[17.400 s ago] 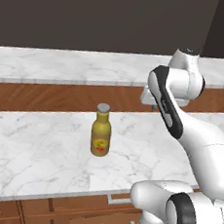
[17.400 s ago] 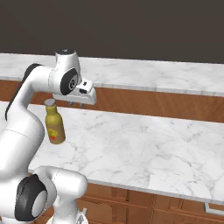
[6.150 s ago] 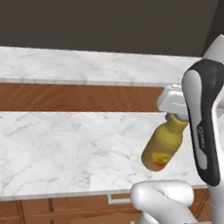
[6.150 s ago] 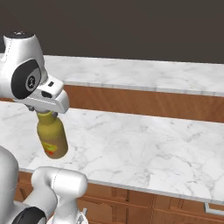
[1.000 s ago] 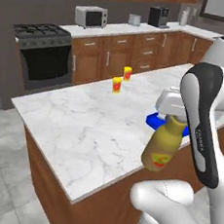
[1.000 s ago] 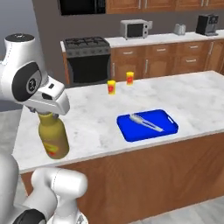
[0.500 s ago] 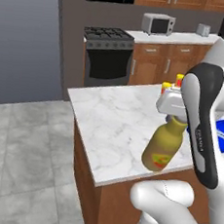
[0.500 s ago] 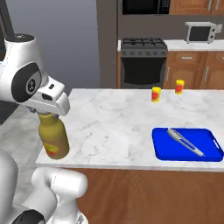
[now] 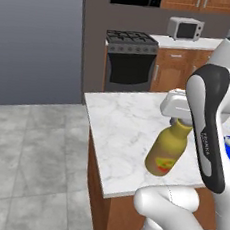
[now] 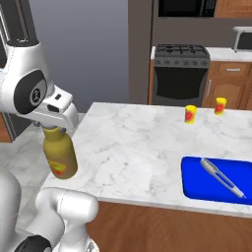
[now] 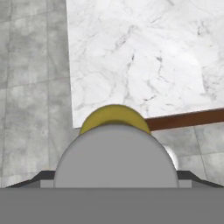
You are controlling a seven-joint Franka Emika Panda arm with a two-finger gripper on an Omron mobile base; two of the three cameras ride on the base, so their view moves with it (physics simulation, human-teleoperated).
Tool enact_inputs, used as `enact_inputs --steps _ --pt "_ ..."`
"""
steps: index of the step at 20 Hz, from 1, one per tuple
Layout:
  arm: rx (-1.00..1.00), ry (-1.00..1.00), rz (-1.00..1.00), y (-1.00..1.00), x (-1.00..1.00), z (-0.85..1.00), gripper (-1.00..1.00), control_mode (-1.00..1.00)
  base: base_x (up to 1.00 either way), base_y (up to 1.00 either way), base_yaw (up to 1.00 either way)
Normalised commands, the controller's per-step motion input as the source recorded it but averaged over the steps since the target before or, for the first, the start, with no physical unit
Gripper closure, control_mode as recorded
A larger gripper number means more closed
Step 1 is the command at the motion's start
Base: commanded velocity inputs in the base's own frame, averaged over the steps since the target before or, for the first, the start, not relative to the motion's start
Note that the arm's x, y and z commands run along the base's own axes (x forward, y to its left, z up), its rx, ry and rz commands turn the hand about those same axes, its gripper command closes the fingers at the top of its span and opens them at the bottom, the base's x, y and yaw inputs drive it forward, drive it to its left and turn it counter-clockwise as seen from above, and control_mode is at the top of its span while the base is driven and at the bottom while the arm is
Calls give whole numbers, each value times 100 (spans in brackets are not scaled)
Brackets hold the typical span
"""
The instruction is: Place the drinks on the dining counter in a tight cluster.
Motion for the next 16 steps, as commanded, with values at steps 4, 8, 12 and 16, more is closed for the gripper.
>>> enact_inputs --steps 4,8,12,16 --pt "0 0 0 0 0 0 100 100 25 -8 6" --pt "0 0 0 0 0 0 100 100 0 0 0" --pt "0 0 0 0 0 0 100 100 0 0 0" --pt "0 0 0 0 0 0 100 100 0 0 0"
